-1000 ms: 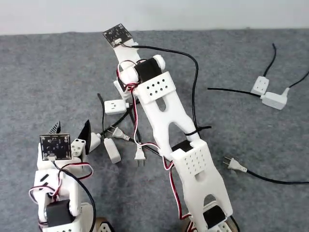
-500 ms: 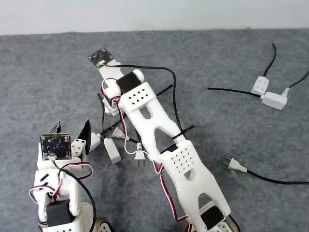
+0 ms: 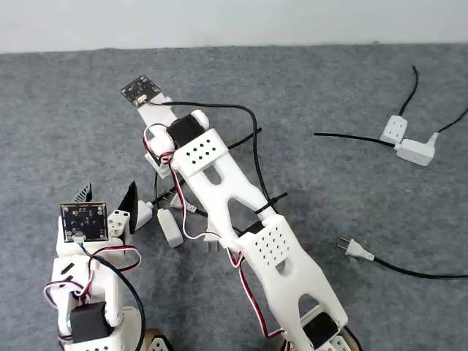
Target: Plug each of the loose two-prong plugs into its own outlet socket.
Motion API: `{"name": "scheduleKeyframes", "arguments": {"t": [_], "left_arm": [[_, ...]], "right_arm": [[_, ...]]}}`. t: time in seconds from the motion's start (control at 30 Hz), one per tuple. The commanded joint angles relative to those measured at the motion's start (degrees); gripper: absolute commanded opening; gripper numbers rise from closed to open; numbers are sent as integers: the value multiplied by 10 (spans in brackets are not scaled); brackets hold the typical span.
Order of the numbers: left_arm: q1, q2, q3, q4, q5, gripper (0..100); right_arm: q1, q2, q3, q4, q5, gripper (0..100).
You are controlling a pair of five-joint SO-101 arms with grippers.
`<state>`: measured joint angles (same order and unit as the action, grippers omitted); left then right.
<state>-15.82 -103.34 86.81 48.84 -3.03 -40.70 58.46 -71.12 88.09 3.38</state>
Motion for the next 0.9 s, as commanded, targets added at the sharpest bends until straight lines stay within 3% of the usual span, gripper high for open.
{"name": "scheduleKeyframes", "arguments": {"t": [0.0, 0.53, 0.87], "left_arm": [[3, -1, -6, -1, -4, 268], [3, -1, -5, -1, -4, 268], [3, -1, -5, -1, -4, 268]], "right_arm": [[-1, 9, -9, -9, -6, 7], [22, 5, -10, 16, -5, 7], [25, -145, -9, 148, -5, 8]]}}
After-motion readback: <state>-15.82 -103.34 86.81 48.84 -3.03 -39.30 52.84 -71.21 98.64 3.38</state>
